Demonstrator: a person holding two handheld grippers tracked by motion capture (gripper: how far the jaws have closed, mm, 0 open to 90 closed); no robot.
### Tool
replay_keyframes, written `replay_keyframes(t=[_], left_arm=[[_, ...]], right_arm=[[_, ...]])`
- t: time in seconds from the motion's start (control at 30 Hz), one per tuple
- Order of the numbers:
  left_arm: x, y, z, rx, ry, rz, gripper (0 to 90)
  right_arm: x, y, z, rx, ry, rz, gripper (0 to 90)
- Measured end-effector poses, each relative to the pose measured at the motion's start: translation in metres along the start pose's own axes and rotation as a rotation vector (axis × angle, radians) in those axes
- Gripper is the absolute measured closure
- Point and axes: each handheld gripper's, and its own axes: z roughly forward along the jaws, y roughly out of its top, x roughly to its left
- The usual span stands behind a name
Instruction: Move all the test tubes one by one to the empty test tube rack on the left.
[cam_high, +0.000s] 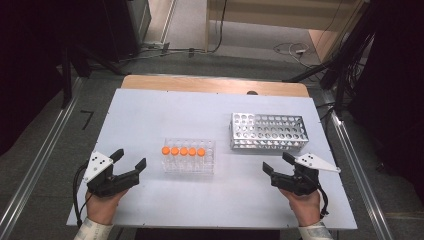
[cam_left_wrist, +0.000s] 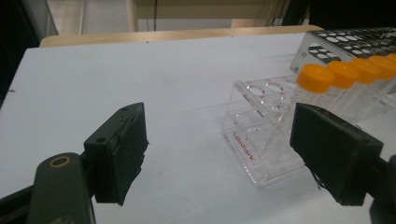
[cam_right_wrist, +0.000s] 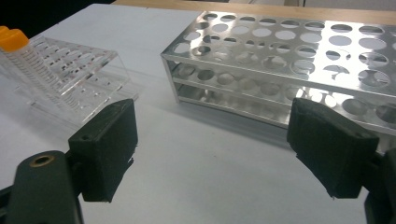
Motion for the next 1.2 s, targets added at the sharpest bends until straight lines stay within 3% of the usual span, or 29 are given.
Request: replay_keyframes(t=[0.8,0.97,1.2], left_arm=[[0.017,-0.011,-0.016,0.001,0.06,-0.021,19.1],[0.022,-0.015,-0.02,0.008,0.074,-0.025,19.1],[0.029,-0.019,-0.026,0.007,0.104,-0.037,19.1]], right_arm=[[-0.039,-0.013,-0.029,-0.013,-0.119,0.048,14.8],[-0.051,-0.019,-0.035,0.002,-0.195,0.04,14.7],[-0.068,-0.026,-0.045,-0.002,-0.233,0.08,14.7]])
